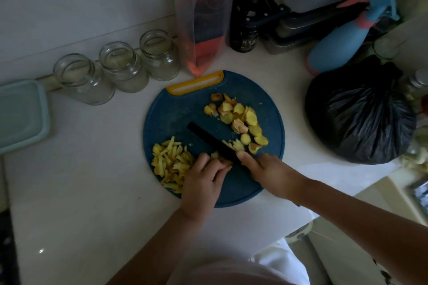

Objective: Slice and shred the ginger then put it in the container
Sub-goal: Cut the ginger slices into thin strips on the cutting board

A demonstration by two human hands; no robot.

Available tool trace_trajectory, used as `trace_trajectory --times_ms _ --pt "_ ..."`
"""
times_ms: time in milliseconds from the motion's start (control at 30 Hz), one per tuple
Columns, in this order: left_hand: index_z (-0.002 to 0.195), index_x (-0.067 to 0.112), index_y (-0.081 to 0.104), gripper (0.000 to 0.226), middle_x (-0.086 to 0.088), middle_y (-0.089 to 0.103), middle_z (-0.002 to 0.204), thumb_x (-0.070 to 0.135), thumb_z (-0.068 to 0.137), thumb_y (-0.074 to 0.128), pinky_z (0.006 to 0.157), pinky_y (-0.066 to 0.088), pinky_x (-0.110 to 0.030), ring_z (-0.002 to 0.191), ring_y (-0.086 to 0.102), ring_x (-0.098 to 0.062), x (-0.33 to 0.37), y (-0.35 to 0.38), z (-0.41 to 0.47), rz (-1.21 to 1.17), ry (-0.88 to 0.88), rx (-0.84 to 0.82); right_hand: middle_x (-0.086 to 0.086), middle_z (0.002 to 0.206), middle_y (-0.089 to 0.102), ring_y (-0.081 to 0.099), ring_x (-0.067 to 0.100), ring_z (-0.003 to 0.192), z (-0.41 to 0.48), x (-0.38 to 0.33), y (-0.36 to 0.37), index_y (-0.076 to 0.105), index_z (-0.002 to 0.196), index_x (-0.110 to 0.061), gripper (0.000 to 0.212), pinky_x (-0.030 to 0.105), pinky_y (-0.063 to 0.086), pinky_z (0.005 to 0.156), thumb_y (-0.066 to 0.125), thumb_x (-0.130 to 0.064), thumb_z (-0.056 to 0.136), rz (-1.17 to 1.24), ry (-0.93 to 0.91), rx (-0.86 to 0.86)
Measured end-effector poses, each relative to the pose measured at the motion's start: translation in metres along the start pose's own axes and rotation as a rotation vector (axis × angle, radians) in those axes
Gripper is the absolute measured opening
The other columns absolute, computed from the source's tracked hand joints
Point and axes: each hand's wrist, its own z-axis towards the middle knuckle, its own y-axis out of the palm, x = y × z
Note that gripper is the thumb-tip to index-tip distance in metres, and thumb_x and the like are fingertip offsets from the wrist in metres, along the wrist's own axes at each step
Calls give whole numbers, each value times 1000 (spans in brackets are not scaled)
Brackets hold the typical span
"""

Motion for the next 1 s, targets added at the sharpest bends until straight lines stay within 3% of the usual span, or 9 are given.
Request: trace_trajectory --times_ms 100,200,367,600,900,1000 --pt "72 3 63 27 -6 55 76 24 89 63 53 49 -32 62 57 -16 0 0 0 17 3 -17 -5 57 53 48 7 51 -20 19 -1 48 61 -13 65 24 44 60 30 -71 82 63 123 18" --pt "75 4 65 23 -5 55 76 21 90 63 55 49 -27 64 56 -14 2 -4 0 19 32 -23 -4 61 52 48 8 52 -28 26 2 52 64 -14 65 24 42 56 34 -74 80 155 169 11" --pt "81 3 67 24 -5 54 79 21 93 56 59 46 -20 68 54 -11 3 -9 1 52 91 -51 -12 49 43 40 4 43 -35 25 -1 45 57 -16 62 22 36 52 37 -73 81 205 146 20" --pt "73 5 64 24 -2 54 75 20 91 57 62 41 -14 68 51 -6 4 -9 0 65 96 -25 2 55 42 39 10 47 -45 23 0 38 59 -11 65 24 41 58 31 -70 85 38 26 23" --pt "71 5 64 26 -3 56 74 22 90 56 59 43 -20 67 51 -8 4 -11 1 58 82 -30 4 53 41 40 11 46 -46 29 9 36 58 -9 65 21 39 54 23 -67 85 -104 -49 60" --pt "71 5 64 25 -3 58 74 21 89 56 61 43 -16 69 52 -7 4 -11 2 53 75 -29 2 51 39 42 11 46 -45 28 12 36 57 -10 64 19 38 53 21 -66 85 -129 -70 57"
